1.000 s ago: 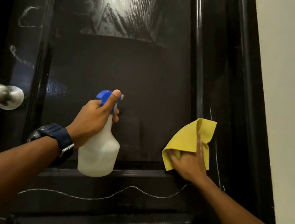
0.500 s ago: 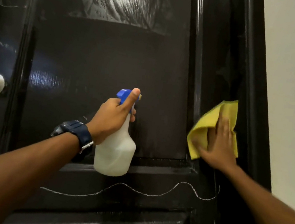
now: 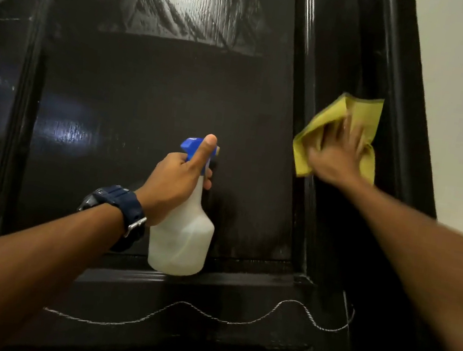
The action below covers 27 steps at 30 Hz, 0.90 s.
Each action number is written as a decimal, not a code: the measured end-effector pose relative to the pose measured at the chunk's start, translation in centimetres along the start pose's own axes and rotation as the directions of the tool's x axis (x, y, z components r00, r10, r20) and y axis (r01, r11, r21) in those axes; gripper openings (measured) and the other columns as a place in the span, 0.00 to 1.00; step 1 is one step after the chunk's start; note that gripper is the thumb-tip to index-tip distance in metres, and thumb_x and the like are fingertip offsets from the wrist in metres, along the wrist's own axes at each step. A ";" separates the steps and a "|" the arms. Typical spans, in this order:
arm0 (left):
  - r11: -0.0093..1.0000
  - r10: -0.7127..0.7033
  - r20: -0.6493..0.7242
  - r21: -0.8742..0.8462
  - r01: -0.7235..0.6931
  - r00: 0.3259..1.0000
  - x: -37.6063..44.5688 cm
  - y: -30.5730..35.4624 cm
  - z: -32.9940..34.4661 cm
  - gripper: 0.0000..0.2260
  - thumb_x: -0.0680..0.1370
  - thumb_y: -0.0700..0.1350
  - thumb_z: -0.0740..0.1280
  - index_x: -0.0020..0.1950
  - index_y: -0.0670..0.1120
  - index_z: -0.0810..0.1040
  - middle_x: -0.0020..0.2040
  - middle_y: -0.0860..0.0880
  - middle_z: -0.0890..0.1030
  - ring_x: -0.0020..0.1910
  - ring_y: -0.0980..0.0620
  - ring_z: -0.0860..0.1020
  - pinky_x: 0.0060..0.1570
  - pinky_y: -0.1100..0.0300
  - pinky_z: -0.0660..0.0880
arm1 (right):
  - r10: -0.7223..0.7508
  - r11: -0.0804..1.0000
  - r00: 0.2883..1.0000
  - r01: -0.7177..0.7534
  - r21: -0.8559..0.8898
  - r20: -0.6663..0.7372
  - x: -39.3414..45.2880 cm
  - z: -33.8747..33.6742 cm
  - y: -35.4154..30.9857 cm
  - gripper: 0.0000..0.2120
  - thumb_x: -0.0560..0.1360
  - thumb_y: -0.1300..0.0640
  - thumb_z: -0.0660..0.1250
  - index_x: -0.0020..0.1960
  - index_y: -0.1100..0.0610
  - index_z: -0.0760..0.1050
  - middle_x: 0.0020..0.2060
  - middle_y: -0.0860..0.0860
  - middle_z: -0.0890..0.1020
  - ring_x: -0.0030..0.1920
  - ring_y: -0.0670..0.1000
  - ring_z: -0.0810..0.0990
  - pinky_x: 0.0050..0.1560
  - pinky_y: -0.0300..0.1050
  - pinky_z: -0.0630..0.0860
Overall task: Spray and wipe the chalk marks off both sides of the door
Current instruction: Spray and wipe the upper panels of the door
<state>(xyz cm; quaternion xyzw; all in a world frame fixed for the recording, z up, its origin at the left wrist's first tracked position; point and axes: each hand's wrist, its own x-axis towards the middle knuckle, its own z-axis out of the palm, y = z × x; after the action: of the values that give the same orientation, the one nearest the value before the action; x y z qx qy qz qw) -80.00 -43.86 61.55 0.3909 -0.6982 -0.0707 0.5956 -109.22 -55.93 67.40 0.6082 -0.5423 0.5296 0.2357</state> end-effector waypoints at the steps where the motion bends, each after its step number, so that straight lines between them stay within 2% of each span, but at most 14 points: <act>1: 1.000 0.006 0.017 -0.010 -0.006 1.000 -0.1 -0.3 0.6 0.37 0.78 0.70 0.54 0.48 0.35 0.81 0.39 0.45 0.84 0.36 0.52 0.80 0.44 0.55 0.76 | -0.018 1.000 0.999 0.017 -0.026 -0.046 2.1 -0.5 -0.5 0.43 0.76 0.31 0.50 0.83 0.53 0.46 0.81 0.56 0.41 0.79 0.63 0.35 0.77 0.66 0.40; 3: 0.999 0.018 0.044 -0.044 -0.016 0.999 -0.4 -0.8 2.0 0.37 0.76 0.71 0.54 0.46 0.37 0.81 0.39 0.45 0.85 0.36 0.52 0.80 0.46 0.52 0.78 | -0.041 0.998 0.987 0.032 -0.061 -0.154 3.9 0.0 -0.5 0.40 0.78 0.32 0.51 0.82 0.51 0.45 0.82 0.55 0.42 0.80 0.62 0.38 0.77 0.64 0.42; 6: 0.995 0.019 0.056 -0.102 -0.013 0.998 -0.6 -1.0 3.9 0.33 0.76 0.71 0.55 0.41 0.43 0.81 0.39 0.45 0.84 0.35 0.53 0.80 0.46 0.53 0.79 | -0.067 0.995 0.977 0.050 -0.089 -0.203 3.7 1.0 0.0 0.41 0.78 0.33 0.52 0.82 0.53 0.47 0.82 0.54 0.43 0.81 0.61 0.40 0.78 0.63 0.43; 9: 0.996 -0.007 0.096 -0.089 0.016 0.995 -0.7 -1.0 5.3 0.33 0.77 0.71 0.55 0.41 0.42 0.82 0.40 0.42 0.85 0.35 0.52 0.80 0.45 0.52 0.78 | -0.070 0.996 0.982 0.058 -0.075 -0.178 3.9 0.6 0.2 0.41 0.77 0.33 0.51 0.82 0.54 0.47 0.82 0.53 0.42 0.81 0.60 0.39 0.78 0.63 0.42; 14: 1.000 -0.024 0.186 0.007 0.023 0.982 -1.3 -1.1 7.1 0.37 0.79 0.69 0.55 0.46 0.35 0.82 0.34 0.48 0.83 0.30 0.58 0.79 0.32 0.67 0.75 | -0.141 0.987 0.982 0.129 -0.098 -0.128 1.0 0.9 1.2 0.40 0.77 0.36 0.56 0.82 0.53 0.49 0.82 0.54 0.42 0.81 0.60 0.39 0.78 0.63 0.42; 18: 0.999 0.005 0.183 -0.048 0.004 0.983 -1.1 -0.8 7.5 0.39 0.76 0.72 0.54 0.45 0.36 0.82 0.38 0.45 0.85 0.33 0.55 0.80 0.42 0.59 0.75 | -0.195 0.980 0.974 0.189 -0.053 -0.120 -4.8 2.6 3.1 0.42 0.73 0.33 0.54 0.80 0.57 0.59 0.82 0.52 0.45 0.81 0.59 0.42 0.78 0.61 0.41; 20: 0.998 0.000 0.171 -0.060 0.010 0.985 -1.1 -0.6 7.3 0.38 0.77 0.71 0.54 0.44 0.36 0.82 0.37 0.46 0.85 0.33 0.55 0.79 0.40 0.60 0.74 | -0.215 0.975 0.972 0.207 -0.086 -0.097 -7.4 3.6 4.6 0.41 0.72 0.31 0.52 0.76 0.57 0.66 0.82 0.50 0.45 0.81 0.57 0.41 0.77 0.60 0.41; 22: 0.998 -0.006 0.151 -0.066 0.016 0.989 -1.1 -0.5 6.9 0.37 0.78 0.70 0.54 0.45 0.36 0.82 0.35 0.47 0.84 0.32 0.55 0.79 0.38 0.61 0.73 | -0.236 0.968 0.969 0.228 -0.106 -0.070 -9.7 4.4 6.2 0.39 0.73 0.30 0.52 0.75 0.55 0.67 0.82 0.49 0.43 0.81 0.56 0.39 0.78 0.61 0.42; 23: 0.997 -0.008 0.138 -0.069 0.018 0.990 -1.2 -0.5 6.6 0.37 0.78 0.70 0.54 0.45 0.36 0.82 0.36 0.47 0.84 0.33 0.55 0.80 0.39 0.61 0.73 | -0.250 0.965 0.966 0.242 -0.101 -0.067 -10.8 4.5 6.6 0.39 0.73 0.30 0.54 0.76 0.53 0.64 0.82 0.49 0.42 0.81 0.56 0.38 0.78 0.63 0.43; 25: 0.996 -0.005 0.105 -0.088 0.015 0.994 -1.3 -0.5 5.9 0.38 0.77 0.71 0.54 0.47 0.36 0.83 0.38 0.45 0.85 0.37 0.51 0.81 0.42 0.58 0.74 | -0.258 0.966 0.963 0.258 -0.011 -0.073 -12.9 4.6 6.7 0.43 0.73 0.33 0.60 0.81 0.43 0.44 0.81 0.45 0.41 0.81 0.56 0.39 0.78 0.63 0.43; 26: 0.995 -0.005 0.086 -0.101 0.014 0.996 -1.5 -0.5 5.6 0.38 0.76 0.71 0.54 0.48 0.37 0.83 0.39 0.44 0.85 0.39 0.48 0.82 0.44 0.57 0.74 | -0.245 0.967 0.966 0.249 0.055 -0.077 -13.5 4.5 6.5 0.47 0.72 0.35 0.63 0.78 0.36 0.33 0.80 0.41 0.42 0.81 0.56 0.39 0.78 0.61 0.42; 27: 0.994 -0.004 0.072 -0.109 0.012 0.997 -1.6 -0.5 5.3 0.38 0.76 0.71 0.54 0.49 0.38 0.84 0.39 0.43 0.85 0.41 0.46 0.83 0.46 0.55 0.75 | -0.232 0.966 0.969 0.239 0.095 -0.080 -13.9 4.5 6.4 0.50 0.71 0.35 0.64 0.75 0.32 0.27 0.79 0.39 0.42 0.81 0.55 0.39 0.78 0.60 0.41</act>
<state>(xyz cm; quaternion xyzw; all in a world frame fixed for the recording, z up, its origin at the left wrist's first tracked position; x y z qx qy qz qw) -84.50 -45.17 58.50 0.3577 -0.7125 -0.1254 0.5905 -111.23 -55.98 51.57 0.6613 -0.4294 0.5459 0.2833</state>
